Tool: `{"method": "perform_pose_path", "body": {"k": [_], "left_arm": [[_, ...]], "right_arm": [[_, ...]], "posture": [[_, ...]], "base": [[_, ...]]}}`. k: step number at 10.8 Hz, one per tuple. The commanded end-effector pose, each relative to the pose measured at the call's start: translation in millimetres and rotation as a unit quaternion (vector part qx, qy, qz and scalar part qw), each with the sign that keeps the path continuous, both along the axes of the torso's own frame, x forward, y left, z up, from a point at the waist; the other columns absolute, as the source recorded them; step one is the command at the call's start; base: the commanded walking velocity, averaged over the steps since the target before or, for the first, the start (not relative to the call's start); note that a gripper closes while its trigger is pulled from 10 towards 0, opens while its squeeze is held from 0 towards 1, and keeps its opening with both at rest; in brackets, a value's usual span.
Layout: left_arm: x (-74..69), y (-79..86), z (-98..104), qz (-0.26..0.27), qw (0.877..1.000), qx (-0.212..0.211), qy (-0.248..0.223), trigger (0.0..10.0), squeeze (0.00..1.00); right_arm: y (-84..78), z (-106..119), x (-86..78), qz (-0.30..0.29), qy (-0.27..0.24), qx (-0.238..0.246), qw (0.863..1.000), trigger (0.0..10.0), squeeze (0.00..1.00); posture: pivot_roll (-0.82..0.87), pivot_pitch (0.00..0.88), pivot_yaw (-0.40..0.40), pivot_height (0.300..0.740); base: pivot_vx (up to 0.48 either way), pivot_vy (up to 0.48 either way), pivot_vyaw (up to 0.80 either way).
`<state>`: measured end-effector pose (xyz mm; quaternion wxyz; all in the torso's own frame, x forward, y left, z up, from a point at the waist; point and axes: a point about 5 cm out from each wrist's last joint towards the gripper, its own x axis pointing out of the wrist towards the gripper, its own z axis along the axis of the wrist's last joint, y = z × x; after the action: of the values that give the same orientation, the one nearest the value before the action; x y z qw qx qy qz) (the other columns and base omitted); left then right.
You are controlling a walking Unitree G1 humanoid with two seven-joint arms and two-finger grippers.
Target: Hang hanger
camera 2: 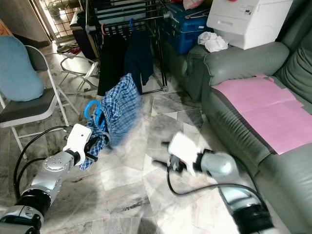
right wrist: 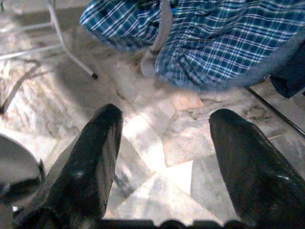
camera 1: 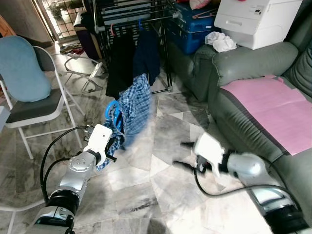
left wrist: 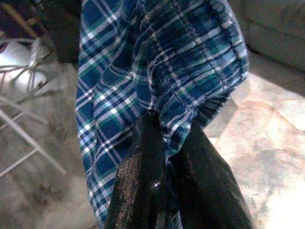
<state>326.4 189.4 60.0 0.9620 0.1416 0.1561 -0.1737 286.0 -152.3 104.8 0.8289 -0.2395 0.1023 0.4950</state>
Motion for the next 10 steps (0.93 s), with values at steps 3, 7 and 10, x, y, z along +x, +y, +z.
{"method": "perform_pose_path", "body": {"k": [3, 7, 10], "left_arm": [[-16.9, -1.1, 13, -0.216, 0.974, 0.073, -0.003, 0.0, 0.00], [-45.6, 6.5, 11, -0.376, 0.916, 0.140, 0.024, 0.0, 0.00], [-45.6, -15.5, 18, -0.419, 0.897, 0.140, -0.028, 0.0, 0.00]], "right_arm": [[-26.5, 36, 22.2, -0.005, -0.072, -0.047, 0.996, 10.0, 1.00], [-40.7, 62, 25.0, 0.047, -0.073, -0.073, 0.994, 10.0, 1.00], [-39.1, 57, 23.8, 0.082, -0.021, -0.057, 0.995, 10.0, 1.00]], "posture": [[-0.11, 0.000, 0.099, 0.740], [-0.10, 0.000, 0.103, 0.740], [-0.09, 0.000, 0.100, 0.740]], "base": [[0.000, 0.000, 0.00], [0.000, 0.000, 0.00], [0.000, 0.000, 0.00]]}}
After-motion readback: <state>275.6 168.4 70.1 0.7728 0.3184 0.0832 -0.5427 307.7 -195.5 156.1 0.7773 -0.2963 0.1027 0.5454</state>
